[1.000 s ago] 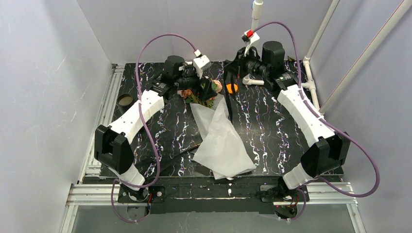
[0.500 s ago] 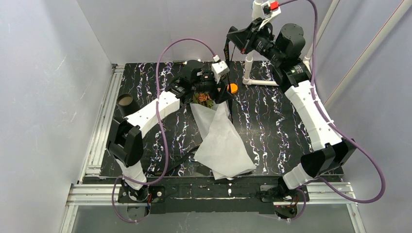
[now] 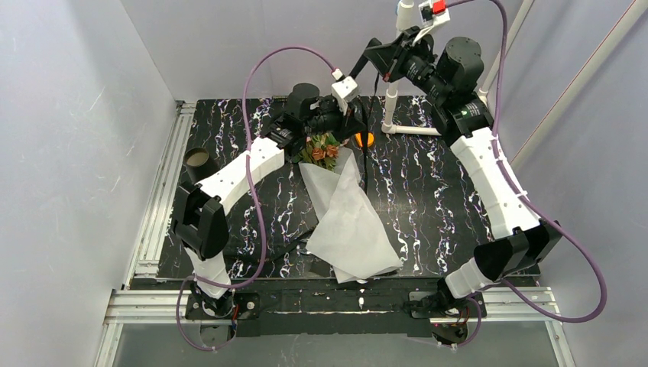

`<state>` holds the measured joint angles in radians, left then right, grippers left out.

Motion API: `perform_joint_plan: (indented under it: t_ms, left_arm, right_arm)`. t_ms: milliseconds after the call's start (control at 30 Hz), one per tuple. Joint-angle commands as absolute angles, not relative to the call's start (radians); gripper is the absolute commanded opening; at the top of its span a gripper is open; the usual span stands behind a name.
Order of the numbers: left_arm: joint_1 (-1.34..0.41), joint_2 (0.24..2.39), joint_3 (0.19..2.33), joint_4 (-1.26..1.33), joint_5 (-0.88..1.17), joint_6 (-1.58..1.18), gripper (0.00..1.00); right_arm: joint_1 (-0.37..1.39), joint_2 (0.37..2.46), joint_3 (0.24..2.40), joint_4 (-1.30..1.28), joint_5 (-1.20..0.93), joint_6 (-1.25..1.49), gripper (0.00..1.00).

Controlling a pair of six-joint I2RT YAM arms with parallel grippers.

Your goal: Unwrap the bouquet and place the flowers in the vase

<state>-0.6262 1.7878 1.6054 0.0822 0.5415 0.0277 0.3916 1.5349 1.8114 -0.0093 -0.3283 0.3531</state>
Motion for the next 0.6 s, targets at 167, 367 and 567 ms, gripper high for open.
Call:
perform_joint_plan:
  t_ms: [167, 367, 567]
  left_arm:
    - [-0.551, 1.711, 1.848, 0.014, 0.486, 0.013, 0.00]
    - [-0.527, 1.769, 2.114, -0.116, 0.442, 0.077, 0.00]
    - [-0.520, 1.851, 2.356, -0.220, 0.491, 0.112, 0.00]
  right_arm:
    - [0.310, 1.401, 1.596, -0.159, -0.293, 0.213, 0.04]
    - [0.304, 1.299, 1.356, -0.182, -0.418, 0.120, 0.55]
    - [0.304, 1.212, 1.242, -0.227, -0.502, -0.050, 0.90]
